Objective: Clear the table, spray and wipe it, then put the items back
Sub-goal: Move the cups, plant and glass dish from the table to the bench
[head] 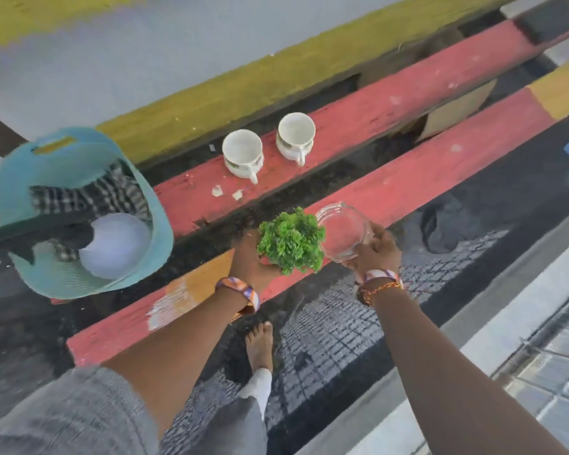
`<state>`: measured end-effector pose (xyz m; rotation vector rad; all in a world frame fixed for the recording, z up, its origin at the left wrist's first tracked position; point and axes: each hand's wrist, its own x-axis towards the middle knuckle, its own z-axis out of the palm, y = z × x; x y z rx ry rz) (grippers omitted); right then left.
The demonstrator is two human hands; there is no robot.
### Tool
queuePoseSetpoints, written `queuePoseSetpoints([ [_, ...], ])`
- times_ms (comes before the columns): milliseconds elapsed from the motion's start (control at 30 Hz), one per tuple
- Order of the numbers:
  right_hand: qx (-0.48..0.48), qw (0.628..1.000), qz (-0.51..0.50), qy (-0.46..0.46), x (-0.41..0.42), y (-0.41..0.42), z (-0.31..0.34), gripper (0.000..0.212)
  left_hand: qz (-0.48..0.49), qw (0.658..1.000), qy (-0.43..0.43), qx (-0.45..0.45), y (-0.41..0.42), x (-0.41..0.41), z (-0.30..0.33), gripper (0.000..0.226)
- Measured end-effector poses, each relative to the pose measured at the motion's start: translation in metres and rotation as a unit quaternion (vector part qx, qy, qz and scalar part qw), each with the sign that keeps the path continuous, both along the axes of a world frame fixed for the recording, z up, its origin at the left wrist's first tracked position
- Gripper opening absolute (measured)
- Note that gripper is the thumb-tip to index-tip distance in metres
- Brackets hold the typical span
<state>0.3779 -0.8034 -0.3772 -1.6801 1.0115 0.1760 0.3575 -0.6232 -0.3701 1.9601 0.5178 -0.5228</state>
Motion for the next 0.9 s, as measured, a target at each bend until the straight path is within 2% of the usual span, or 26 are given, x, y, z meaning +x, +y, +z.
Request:
queuePoseSetpoints([
  [233, 0.072, 0.997, -0.034, 0.015, 0.003, 0.0, -0.005, 0.056, -0.006, 0.998, -0.057, 0.02, -0.008, -0.01, -0.006, 0.052],
  [367, 0.107, 0.993, -0.036, 0.029, 0.003, -0.002, -0.001, 0.054, 0.022, 0.998, -0.06, -0.015, -0.007, -0.012, -0.003, 0.05],
  [500, 0.116, 0.993, -0.011, 0.035, -0.003, -0.009, -0.001, 0.054, -0.024, 0.993, -0.072, 0.086, 0.001, -0.017, -0.026, 0.055],
  [633, 0.09, 0.985, 0.11, 0.098, -0.01, -0.016, -0.013, 0.054, -0.043, 0.985, -0.045, 0.163, 0.008, -0.031, -0.011, 0.061],
  [733, -0.004, 0.967, 0.214, 0.139, -0.025, -0.02, -0.01, 0.051, -0.035, 0.984, -0.011, 0.175, 0.015, -0.052, 0.004, 0.065],
  [800, -0.022, 0.944, 0.281, 0.171, -0.041, -0.016, 0.004, 0.038, -0.032, 0.986, 0.012, 0.164, 0.022, -0.073, 0.014, 0.054],
  [900, 0.012, 0.899, 0.385, 0.21, -0.06, -0.002, 0.025, 0.009, -0.032, 0.991, 0.038, 0.128, 0.028, -0.096, 0.035, 0.033],
])
